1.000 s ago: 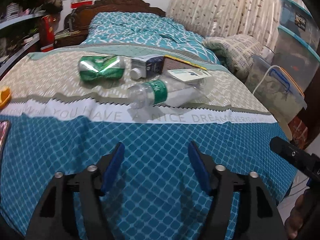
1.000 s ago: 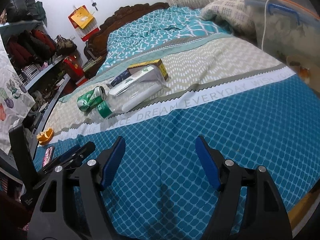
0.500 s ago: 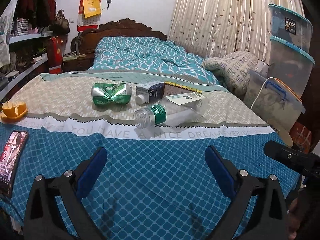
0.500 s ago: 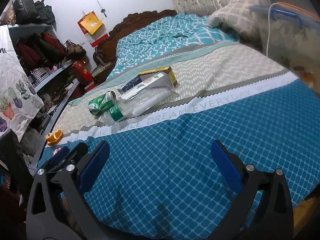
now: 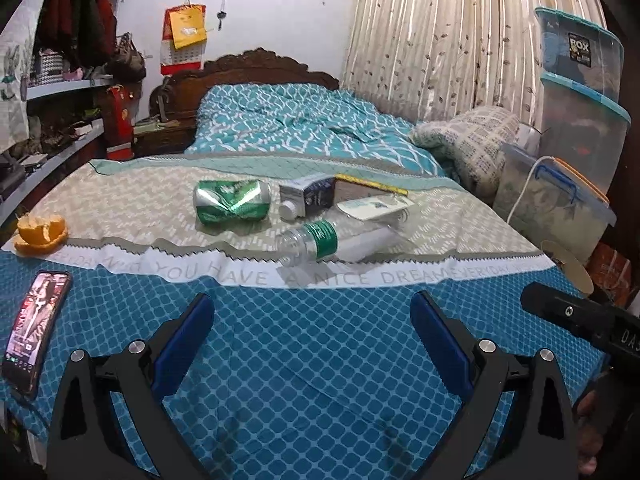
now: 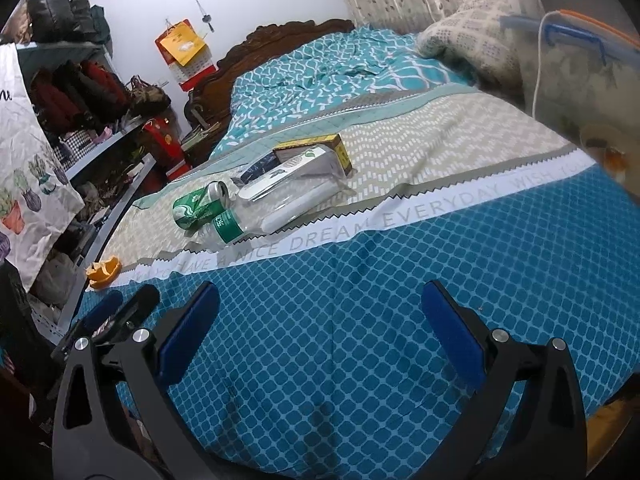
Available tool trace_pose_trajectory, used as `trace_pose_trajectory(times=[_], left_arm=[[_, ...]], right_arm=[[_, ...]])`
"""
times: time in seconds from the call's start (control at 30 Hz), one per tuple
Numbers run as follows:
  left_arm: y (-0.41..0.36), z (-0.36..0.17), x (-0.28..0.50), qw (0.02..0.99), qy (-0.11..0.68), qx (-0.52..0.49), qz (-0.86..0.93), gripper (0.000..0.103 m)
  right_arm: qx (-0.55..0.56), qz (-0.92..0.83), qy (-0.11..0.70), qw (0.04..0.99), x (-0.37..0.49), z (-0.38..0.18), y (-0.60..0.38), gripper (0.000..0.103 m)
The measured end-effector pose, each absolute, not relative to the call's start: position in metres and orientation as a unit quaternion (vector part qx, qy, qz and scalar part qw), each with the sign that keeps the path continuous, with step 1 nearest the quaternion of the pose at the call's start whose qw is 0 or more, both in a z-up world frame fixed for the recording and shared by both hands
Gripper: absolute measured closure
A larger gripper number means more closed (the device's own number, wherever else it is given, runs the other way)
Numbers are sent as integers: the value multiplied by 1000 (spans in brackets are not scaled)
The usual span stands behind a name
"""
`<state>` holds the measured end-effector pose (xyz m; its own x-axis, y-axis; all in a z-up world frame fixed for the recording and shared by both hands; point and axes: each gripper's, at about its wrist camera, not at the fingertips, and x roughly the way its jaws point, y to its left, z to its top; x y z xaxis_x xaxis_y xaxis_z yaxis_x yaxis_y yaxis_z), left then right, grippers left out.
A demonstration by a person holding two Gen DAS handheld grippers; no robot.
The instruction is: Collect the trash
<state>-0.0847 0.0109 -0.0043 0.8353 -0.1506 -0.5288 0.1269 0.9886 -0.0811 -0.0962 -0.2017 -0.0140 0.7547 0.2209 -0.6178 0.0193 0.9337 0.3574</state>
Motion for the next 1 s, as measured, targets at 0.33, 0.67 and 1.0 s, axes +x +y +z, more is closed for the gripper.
trace_pose_trajectory(times=[0.33, 0.67, 1.0], left_arm=[[23, 5, -83, 966, 257, -21, -29, 9], [30, 6, -79, 966, 257, -32, -24, 9], [37, 4, -72, 962, 255, -62, -70, 9]], right_arm=[[167, 69, 364, 914, -85, -18, -197, 3], [173, 72, 369, 910, -78, -21, -201, 3], [170, 77, 359, 915, -77, -19, -201, 3]])
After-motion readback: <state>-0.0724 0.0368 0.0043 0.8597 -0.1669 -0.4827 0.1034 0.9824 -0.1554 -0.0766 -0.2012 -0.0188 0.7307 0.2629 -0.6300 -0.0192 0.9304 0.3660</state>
